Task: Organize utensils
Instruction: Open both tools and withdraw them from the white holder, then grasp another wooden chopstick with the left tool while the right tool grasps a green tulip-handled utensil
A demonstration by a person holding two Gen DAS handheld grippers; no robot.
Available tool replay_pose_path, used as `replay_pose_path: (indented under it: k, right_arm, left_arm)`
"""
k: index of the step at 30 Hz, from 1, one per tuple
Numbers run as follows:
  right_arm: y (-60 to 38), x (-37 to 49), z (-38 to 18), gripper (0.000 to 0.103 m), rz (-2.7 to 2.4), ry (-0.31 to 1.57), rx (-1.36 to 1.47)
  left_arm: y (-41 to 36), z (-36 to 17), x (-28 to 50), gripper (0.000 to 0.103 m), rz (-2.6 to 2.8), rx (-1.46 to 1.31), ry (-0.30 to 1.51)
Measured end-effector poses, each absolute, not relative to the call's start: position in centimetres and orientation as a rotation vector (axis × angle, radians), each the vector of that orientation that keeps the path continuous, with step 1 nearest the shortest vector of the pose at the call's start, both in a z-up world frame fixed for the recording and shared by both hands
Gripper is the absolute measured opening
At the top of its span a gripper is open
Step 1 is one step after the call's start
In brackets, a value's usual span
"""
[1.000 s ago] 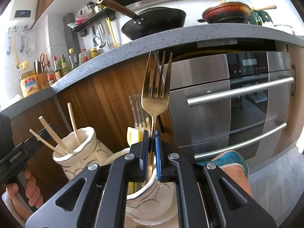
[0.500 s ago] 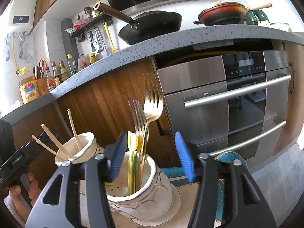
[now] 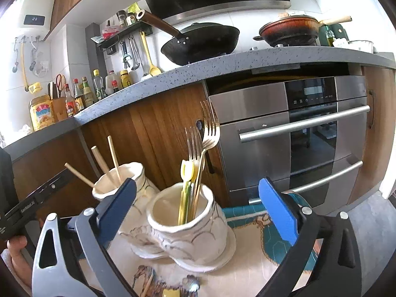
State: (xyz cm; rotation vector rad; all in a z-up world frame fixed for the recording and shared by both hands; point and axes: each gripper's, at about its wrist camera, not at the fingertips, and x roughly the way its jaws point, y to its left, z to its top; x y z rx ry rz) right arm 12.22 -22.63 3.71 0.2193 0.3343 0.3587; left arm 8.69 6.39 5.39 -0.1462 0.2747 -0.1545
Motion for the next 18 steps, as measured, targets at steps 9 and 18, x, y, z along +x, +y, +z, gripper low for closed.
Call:
replay_pose_path:
  k: [9,18]
  right_arm:
    - [-23.9,8.9,2.3,0.098,0.312,0.355,0.223]
    - [-24.0,6.5,0.5,0.098,0.290,0.398,0.167]
  left_arm:
    - [5.7,3.5,4.7,0.094,-0.111,-0.122,0.298]
    - [3.7,1.0,3.4,0.095,-0.130,-0.088,0.405]
